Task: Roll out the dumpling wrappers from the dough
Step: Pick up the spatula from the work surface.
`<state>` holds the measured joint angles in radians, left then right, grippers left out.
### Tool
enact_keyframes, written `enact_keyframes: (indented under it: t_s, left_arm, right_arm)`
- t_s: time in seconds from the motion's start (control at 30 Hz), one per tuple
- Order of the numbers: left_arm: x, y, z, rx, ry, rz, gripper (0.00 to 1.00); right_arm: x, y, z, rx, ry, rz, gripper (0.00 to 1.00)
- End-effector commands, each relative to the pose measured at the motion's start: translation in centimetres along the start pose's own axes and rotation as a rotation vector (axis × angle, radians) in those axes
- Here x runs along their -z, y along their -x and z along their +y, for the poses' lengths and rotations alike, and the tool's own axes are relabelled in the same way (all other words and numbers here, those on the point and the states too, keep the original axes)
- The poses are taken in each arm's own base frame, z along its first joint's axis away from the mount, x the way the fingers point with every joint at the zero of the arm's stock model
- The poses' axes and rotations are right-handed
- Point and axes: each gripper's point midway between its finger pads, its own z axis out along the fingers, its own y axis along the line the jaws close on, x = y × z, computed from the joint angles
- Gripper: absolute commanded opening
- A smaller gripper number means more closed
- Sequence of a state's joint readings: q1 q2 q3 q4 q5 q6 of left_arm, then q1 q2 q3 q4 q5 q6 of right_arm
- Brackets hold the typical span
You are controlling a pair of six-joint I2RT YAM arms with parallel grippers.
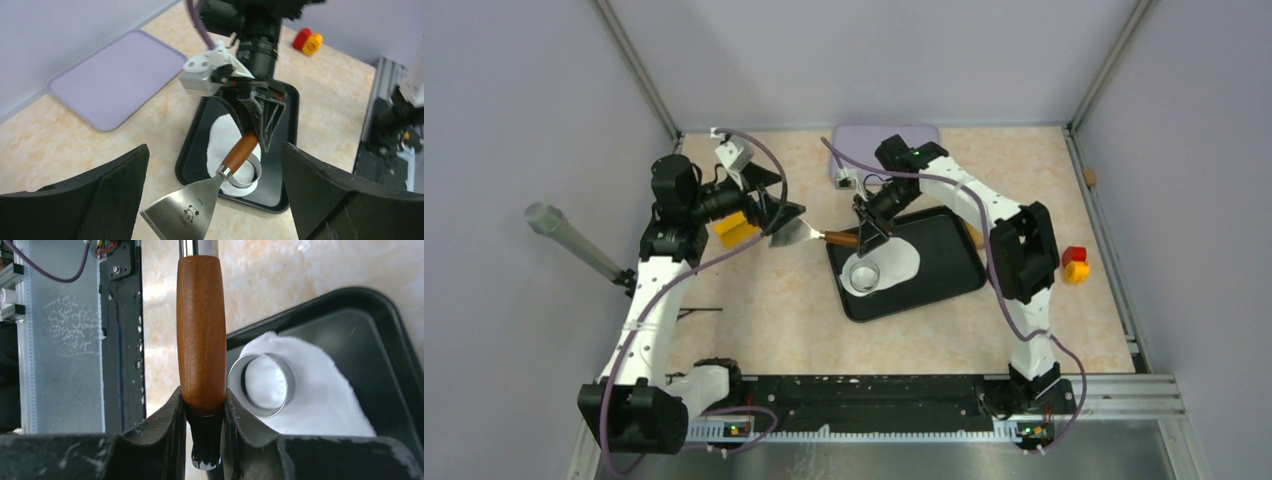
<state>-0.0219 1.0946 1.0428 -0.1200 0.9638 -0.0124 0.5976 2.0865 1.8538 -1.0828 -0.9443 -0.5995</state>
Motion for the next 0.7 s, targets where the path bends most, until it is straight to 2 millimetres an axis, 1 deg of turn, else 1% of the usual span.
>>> enact_keyframes:
  t_s: [0.0, 0.07, 0.17, 0.27, 0.37, 0.5, 0.6, 0.67]
  left_arm:
    - [1.1, -0.3, -5.9, -0.25, -0.268, 0.042, 0.99]
    - [0.5, -1.7, -6.7, -0.315, -0.282, 0.094, 0.99]
    - [-0.6, -5.1, -8.0, -0.418, -0.315, 0.204, 0.99]
    - [-2.2, -8.0, -8.8, -0.46, -0.347, 0.265, 0.99]
    - [-3.4, -11.4, -8.8, -0.425, -0.38, 0.337, 0.99]
    - [-4.2, -15.4, -8.6, -0.345, -0.404, 0.397, 0.99]
    - [-4.6, -17.3, -8.6, -0.326, -0.395, 0.395, 0.99]
    - [-4.8, -17.8, -8.9, -0.302, -0.405, 0.384, 0.99]
  right_arm:
    - [2.9, -0.5, 3.7, 0.005, -0.023, 0.081, 0.0]
    - [3.1, -0.9, 4.4, 0.011, -0.022, 0.085, 0.0]
    - [3.0, -1.7, 5.2, 0.016, -0.026, 0.104, 0.0]
    - [2.6, -2.2, 5.8, 0.006, -0.01, 0.107, 0.0]
    - [1.8, -2.7, 6.0, -0.018, 0.001, 0.115, 0.0]
    - [0.7, -3.7, 5.8, -0.041, 0.004, 0.14, 0.0]
    - [0.3, -4.1, 5.5, -0.054, 0.004, 0.147, 0.0]
    - [0.1, -4.1, 5.3, -0.055, 0.004, 0.143, 0.0]
